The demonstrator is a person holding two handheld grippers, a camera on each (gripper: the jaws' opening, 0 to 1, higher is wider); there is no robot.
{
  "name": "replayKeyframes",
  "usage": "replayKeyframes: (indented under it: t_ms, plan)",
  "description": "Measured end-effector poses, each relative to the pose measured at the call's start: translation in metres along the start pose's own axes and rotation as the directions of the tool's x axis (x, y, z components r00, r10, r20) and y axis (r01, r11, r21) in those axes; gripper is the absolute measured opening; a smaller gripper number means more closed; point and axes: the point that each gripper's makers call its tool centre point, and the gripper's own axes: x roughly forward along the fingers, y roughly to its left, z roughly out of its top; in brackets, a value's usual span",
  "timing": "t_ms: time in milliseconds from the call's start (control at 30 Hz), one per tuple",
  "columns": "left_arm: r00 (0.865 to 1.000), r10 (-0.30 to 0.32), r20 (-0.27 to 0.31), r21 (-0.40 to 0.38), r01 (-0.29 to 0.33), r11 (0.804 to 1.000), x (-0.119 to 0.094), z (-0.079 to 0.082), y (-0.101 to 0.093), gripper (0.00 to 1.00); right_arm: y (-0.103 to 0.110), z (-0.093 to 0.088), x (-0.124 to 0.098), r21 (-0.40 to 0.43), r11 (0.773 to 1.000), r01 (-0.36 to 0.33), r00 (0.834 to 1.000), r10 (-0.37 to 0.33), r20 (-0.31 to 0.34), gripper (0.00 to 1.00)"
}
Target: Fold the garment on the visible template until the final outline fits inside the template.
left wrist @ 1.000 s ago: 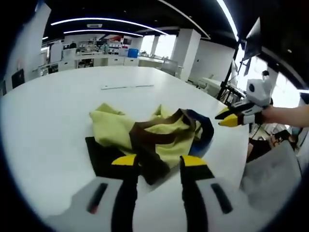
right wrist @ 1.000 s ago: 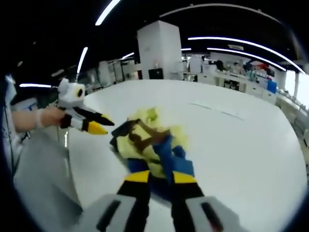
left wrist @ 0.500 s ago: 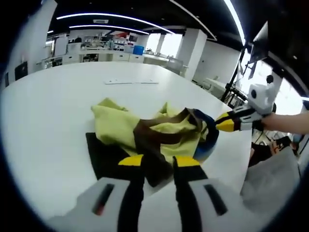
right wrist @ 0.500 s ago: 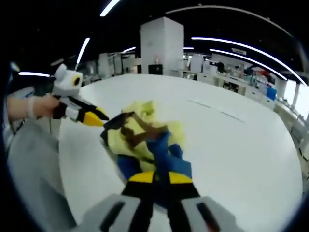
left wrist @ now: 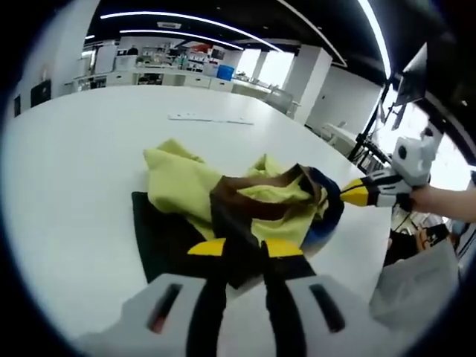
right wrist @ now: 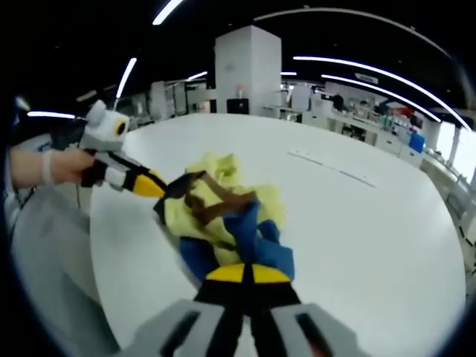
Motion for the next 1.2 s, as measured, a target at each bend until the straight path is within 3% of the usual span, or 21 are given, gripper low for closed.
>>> replayKeyframes:
  t_ms: [200, 367, 467, 600, 767, 1200]
  plan:
    - [1.000, -0.012, 0.009, -0.079, 0.013, 0.997, 0.001, -0.003, -0.002, 0.00, 0.001, -0.001, -0.001, 0.003, 1.000, 0.004, 1.000, -0.004, 0.002, 0.00]
    - [0.999, -0.023, 0.023, -0.115, 0.025, 0.993, -0.004, 0.001, 0.000, 0.00, 0.000, 0.002, -0.006, -0.002, 1.000, 0.001, 1.000, -0.001, 0.011, 0.00]
    - [0.999, -0.034, 0.037, -0.119, 0.038, 0.992, -0.011, 0.006, 0.000, 0.00, -0.006, 0.007, -0.010, 0.061, 0.998, 0.004, 0.999, -0.006, 0.042, 0.00]
    - [0.998, -0.038, 0.057, -0.134, 0.045, 0.990, -0.026, 0.018, 0.003, 0.00, -0.006, 0.014, -0.020, 0.184, 0.982, -0.036, 0.997, 0.021, 0.079, 0.00]
    - [0.996, -0.035, 0.084, -0.107, 0.044, 0.993, -0.047, 0.035, 0.008, 0.00, -0.012, 0.029, -0.037, 0.235, 0.970, -0.058, 0.992, 0.030, 0.122, 0.00]
    - [0.978, -0.020, 0.207, -0.031, 0.027, 0.999, -0.092, 0.100, 0.011, 0.00, -0.025, 0.085, -0.087, 0.244, 0.966, -0.087, 0.965, 0.020, 0.262, 0.00]
